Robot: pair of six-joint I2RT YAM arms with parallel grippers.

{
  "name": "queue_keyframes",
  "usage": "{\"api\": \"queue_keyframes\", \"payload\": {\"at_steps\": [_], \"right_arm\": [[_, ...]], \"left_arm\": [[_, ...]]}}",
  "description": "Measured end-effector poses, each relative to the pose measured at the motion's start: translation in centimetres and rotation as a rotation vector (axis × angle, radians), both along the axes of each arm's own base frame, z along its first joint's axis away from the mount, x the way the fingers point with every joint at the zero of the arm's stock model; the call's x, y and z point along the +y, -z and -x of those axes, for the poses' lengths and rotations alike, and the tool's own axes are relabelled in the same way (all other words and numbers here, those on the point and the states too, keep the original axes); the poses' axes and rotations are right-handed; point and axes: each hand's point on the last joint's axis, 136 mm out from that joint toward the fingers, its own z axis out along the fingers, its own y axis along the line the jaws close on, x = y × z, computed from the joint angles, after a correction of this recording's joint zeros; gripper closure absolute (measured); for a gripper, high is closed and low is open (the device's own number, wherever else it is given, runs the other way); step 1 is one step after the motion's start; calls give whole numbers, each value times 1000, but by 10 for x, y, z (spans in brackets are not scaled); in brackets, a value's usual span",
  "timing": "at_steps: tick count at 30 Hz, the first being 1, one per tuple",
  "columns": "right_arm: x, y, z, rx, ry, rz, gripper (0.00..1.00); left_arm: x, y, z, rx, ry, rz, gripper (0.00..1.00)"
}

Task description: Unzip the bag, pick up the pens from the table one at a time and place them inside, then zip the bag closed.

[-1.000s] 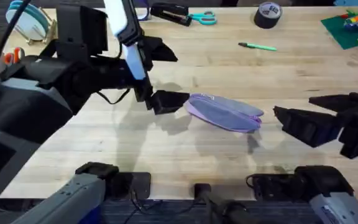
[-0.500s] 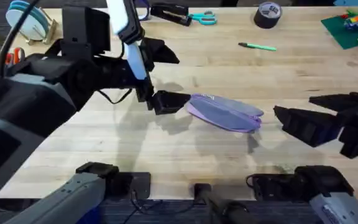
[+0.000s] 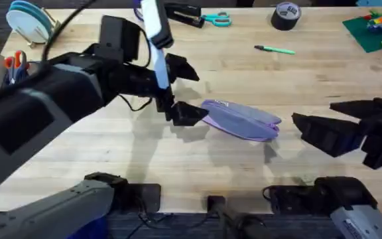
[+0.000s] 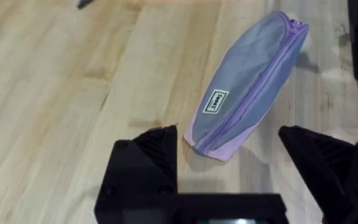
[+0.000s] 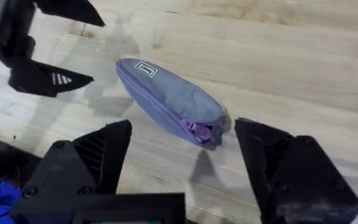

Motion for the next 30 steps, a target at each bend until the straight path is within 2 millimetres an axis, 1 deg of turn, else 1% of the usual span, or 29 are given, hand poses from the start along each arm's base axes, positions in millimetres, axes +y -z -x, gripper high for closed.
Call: {"api": "queue_keyframes", "payload": {"at_steps": [10,20,24,30], "right_arm": [[0,0,0,-6,-10,11,6],[0,0,0,-8,-13,14,6],[0,0,0,-8,-13,14,6],[0,0,0,-8,-13,14,6]], "left_arm": [[-21,22,-1,26,70,-2,8],[-35,46,8,106,125,-6,8],[-41,48,11,113,151,7,8],[-44,47,11,101,160,15,8]]}}
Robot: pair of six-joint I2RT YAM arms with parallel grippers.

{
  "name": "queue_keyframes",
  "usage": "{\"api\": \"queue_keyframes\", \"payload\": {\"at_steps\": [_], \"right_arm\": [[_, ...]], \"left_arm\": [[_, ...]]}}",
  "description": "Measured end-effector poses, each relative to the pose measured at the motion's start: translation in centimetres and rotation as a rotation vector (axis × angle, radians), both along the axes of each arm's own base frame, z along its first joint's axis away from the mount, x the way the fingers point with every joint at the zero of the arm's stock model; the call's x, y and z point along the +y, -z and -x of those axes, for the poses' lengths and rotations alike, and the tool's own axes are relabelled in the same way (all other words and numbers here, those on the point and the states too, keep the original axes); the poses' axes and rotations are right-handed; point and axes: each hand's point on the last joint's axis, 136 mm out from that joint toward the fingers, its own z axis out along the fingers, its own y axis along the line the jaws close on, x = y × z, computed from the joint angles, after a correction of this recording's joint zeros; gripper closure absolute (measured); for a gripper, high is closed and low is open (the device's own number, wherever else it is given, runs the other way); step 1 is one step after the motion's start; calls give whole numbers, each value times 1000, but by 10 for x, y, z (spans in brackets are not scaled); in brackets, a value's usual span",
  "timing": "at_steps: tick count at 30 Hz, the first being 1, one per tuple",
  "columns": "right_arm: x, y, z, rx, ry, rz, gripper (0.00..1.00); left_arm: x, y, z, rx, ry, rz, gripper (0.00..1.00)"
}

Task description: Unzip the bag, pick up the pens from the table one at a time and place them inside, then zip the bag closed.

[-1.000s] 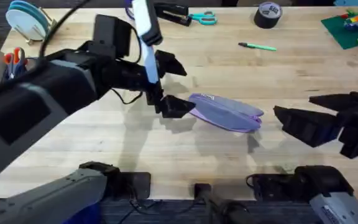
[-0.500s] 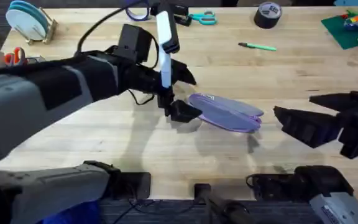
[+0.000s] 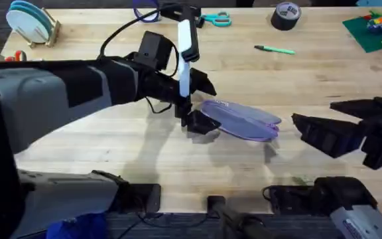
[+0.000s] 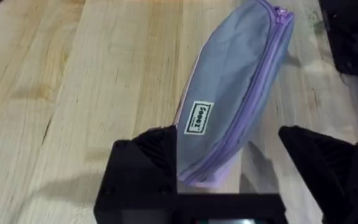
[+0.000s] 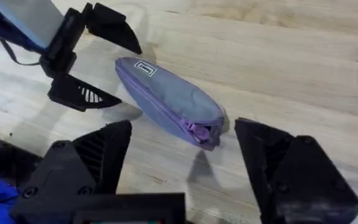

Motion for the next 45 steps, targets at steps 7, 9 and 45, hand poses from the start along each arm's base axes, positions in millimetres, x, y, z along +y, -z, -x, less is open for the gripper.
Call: {"api": "queue_keyframes", "payload": {"at_steps": [7,9,45], "right_arm": [[0,0,0,0,0,0,6],[0,0,0,0,0,0,6],[1,8,9,184,223,-248,5]], "left_arm": [[-1,-1,-1,-9,0,4,142],[-1,-1,-1,-10,1,6,296],[-2,0,0,-15,10,3,957]]}}
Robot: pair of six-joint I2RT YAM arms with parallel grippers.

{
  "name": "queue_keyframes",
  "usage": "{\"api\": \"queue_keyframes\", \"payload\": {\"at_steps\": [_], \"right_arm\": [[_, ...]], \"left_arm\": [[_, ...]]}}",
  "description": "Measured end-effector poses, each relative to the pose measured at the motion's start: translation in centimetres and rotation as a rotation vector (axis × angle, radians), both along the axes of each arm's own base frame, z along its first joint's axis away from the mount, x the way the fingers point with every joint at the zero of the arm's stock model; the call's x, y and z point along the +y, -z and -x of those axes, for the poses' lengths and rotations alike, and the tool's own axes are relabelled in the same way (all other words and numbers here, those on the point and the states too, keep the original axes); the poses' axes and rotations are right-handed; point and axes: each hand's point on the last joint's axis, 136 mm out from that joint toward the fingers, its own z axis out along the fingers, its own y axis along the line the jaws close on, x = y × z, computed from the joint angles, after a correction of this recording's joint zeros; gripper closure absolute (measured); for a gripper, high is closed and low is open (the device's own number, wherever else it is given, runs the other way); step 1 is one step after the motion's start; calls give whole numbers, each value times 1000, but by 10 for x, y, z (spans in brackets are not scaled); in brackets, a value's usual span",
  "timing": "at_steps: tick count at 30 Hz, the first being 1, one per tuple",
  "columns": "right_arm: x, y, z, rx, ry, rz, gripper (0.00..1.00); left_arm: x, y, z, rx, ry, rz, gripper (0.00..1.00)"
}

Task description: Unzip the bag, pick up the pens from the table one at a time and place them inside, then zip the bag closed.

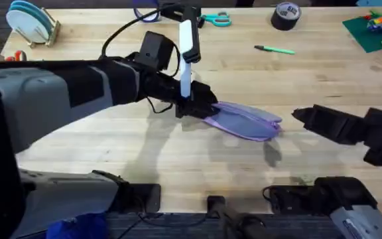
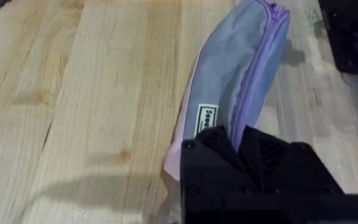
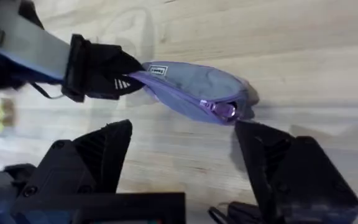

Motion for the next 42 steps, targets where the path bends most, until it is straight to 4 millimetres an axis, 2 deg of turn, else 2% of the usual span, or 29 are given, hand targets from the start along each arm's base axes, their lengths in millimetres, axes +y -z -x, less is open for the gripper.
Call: {"api": "queue_keyframes", "payload": {"at_steps": [18,26,31,37,42], "right_arm": [[1,0,0,36,58,-63,5],[0,10,9,76,33,-35,5],[0,26,10,119,29,-25,5],[0,56,12,198,29,-23,5],[0,65,4,190,36,-29,5]], "left_arm": [[0,0,0,0,0,0,958],[0,0,0,0,0,0,957],[0,0,0,0,0,0,957],[0,0,0,0,0,0,957],[0,0,0,0,-1,0,957]]}}
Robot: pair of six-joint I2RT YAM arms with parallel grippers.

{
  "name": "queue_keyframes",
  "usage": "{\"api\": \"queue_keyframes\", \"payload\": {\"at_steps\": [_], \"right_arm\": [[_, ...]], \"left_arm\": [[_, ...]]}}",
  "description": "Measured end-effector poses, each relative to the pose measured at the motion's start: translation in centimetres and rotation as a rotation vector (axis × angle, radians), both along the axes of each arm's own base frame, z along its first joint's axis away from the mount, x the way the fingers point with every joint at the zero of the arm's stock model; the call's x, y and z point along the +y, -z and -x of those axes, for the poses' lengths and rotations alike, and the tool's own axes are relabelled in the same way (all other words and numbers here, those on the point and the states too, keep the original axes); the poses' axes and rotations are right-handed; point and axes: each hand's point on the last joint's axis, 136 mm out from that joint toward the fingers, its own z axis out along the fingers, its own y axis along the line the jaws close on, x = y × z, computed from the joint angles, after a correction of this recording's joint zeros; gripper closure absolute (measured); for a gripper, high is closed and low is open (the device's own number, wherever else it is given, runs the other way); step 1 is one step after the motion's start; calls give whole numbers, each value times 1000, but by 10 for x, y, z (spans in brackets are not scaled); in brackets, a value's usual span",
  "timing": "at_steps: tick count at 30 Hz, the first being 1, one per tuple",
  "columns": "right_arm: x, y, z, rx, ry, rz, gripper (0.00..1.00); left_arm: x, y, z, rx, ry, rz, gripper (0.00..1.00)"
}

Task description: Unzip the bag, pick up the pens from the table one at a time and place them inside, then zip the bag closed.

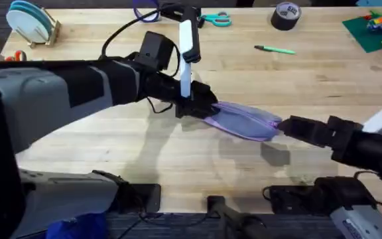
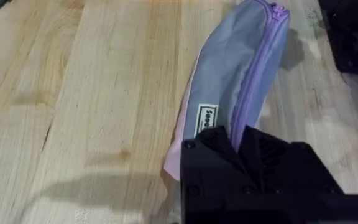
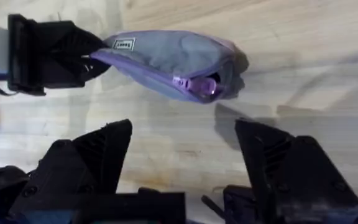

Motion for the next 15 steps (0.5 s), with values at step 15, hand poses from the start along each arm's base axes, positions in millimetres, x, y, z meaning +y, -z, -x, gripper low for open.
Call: {"api": "queue_keyframes", "payload": {"at_steps": [15], "right_arm": [[-1,22,-17,-15,22,-6,6]], "left_arm": [[0,0,0,0,0,0,957]]}}
